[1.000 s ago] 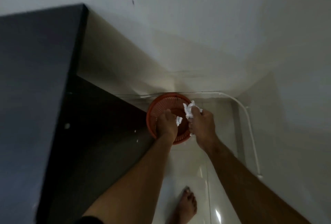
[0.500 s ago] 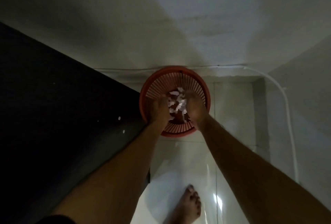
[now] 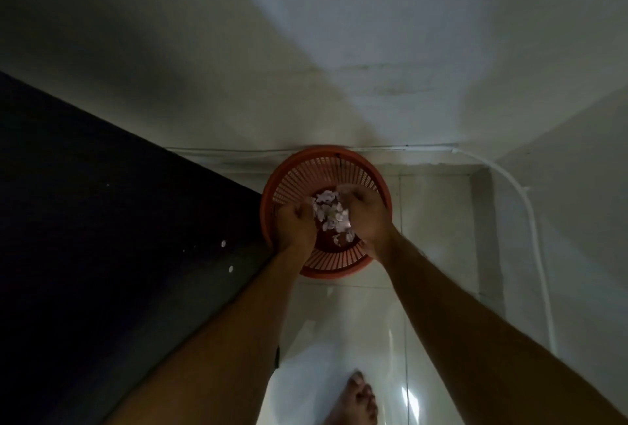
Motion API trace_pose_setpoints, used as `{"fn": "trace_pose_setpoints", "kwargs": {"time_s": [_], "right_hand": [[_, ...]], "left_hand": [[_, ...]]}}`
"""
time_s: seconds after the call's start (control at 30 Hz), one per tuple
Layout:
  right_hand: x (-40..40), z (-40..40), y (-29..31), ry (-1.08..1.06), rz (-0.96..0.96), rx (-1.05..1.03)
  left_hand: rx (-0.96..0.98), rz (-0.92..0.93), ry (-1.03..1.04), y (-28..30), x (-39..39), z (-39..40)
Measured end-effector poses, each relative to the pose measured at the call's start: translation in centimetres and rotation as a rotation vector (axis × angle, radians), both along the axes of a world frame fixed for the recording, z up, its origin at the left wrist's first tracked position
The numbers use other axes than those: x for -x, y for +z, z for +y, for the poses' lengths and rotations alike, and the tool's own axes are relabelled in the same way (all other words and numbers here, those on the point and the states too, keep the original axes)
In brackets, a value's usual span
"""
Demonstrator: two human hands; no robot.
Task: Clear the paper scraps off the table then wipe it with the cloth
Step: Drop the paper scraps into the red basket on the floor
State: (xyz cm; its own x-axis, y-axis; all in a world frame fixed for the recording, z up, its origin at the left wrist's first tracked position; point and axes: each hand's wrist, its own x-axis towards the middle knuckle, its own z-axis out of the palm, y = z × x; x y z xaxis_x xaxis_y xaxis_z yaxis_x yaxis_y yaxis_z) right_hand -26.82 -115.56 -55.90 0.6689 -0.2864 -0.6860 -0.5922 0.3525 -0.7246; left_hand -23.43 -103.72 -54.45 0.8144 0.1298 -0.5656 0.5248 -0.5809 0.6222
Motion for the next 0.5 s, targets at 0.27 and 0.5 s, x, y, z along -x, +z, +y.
{"fn": "trace_pose_setpoints", "kwargs": {"time_s": [0.27, 0.5], "right_hand": [[0.0, -0.8, -0.6, -0.039, 0.047, -0.256], [1.7, -0.9, 0.2, -0.065, -0.151, -0.159]], "left_hand": [[0.166, 0.254, 0.037, 0.9, -0.9, -0.7], [0.203, 0.291, 0.022, 1.1, 0.0, -0.7]]}}
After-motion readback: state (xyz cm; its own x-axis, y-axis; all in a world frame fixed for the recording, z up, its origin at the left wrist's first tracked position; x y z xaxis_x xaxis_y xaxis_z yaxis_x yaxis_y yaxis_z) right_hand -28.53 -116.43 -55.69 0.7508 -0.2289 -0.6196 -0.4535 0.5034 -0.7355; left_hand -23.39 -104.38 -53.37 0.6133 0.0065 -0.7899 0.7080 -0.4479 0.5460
